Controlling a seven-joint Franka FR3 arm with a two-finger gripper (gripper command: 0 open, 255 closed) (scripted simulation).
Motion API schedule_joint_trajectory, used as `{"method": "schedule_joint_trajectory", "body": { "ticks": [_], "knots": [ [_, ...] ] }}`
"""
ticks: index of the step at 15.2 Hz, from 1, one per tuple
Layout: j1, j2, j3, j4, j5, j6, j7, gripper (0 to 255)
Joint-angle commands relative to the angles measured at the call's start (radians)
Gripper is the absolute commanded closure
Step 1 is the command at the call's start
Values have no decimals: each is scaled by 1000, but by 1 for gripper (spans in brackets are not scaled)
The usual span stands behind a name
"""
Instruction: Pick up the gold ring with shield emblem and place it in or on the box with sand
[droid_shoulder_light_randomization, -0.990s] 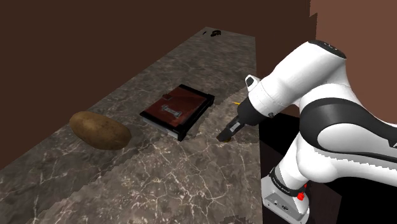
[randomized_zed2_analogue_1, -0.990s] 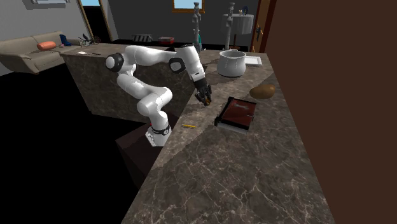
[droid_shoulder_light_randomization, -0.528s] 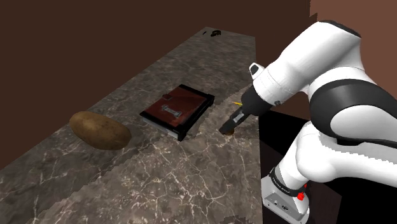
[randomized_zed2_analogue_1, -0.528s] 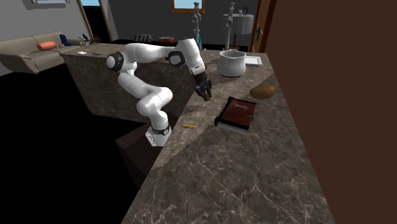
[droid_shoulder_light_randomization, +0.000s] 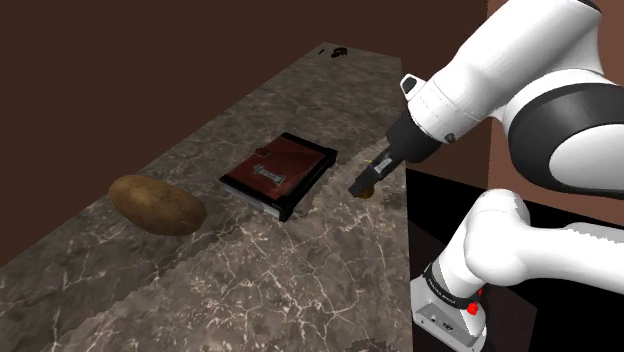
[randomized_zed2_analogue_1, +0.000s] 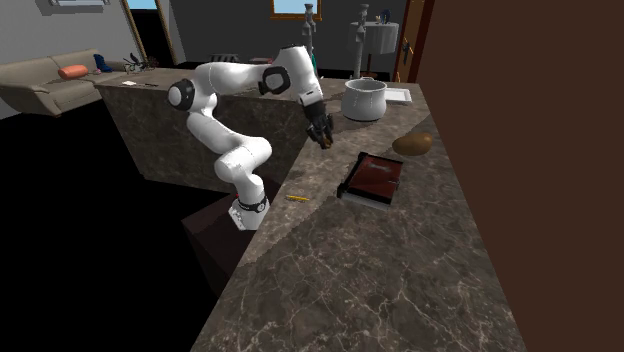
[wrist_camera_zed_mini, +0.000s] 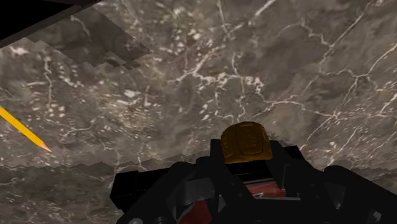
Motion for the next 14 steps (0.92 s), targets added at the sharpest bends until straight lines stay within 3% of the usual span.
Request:
{"method": "schedule_joint_trajectory", "body": {
  "ticks": [1, 7, 14],
  "knots": [
    [-8, 10, -12, 30, -11, -20, -1, 255],
    [-26, 41, -36, 117, -36, -75, 0, 255],
    [-128, 326, -10, 229, -54, 99, -60, 255]
  ]
}}
